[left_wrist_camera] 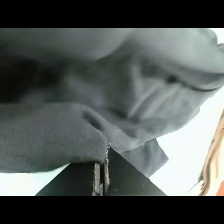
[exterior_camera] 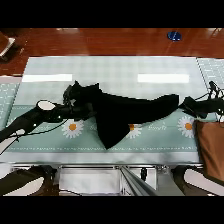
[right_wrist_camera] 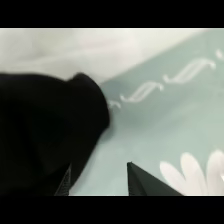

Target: Fold the shirts.

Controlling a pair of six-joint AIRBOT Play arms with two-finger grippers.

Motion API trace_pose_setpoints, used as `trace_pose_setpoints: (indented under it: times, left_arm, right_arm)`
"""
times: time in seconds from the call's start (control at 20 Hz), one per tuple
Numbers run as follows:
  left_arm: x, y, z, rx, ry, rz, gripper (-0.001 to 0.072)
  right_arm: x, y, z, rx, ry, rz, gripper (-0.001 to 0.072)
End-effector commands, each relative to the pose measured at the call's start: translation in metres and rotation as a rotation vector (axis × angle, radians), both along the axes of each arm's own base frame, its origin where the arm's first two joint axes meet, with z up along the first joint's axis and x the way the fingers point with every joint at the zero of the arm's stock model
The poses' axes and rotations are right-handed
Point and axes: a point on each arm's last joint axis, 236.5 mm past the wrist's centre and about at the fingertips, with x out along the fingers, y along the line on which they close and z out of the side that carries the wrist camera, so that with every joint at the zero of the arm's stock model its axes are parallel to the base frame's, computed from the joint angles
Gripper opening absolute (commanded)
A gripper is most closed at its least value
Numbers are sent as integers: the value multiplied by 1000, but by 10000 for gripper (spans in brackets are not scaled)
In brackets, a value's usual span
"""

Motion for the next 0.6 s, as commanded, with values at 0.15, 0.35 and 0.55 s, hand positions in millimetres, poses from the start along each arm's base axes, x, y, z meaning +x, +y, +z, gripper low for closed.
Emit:
trace_pose_setpoints:
  times: [0.15,0.35,0.55]
  left_arm:
    - [10,-6,16,-20,-36,-13,17]
    - [10,-6,16,-20,-35,-15,17]
    - [10,-6,16,-20,-35,-15,17]
  right_arm:
    - [42,-17,-10,17,12,90,406]
    - [68,-24,1,36,-8,177,406]
    - [66,-2,-9,154,22,296,406]
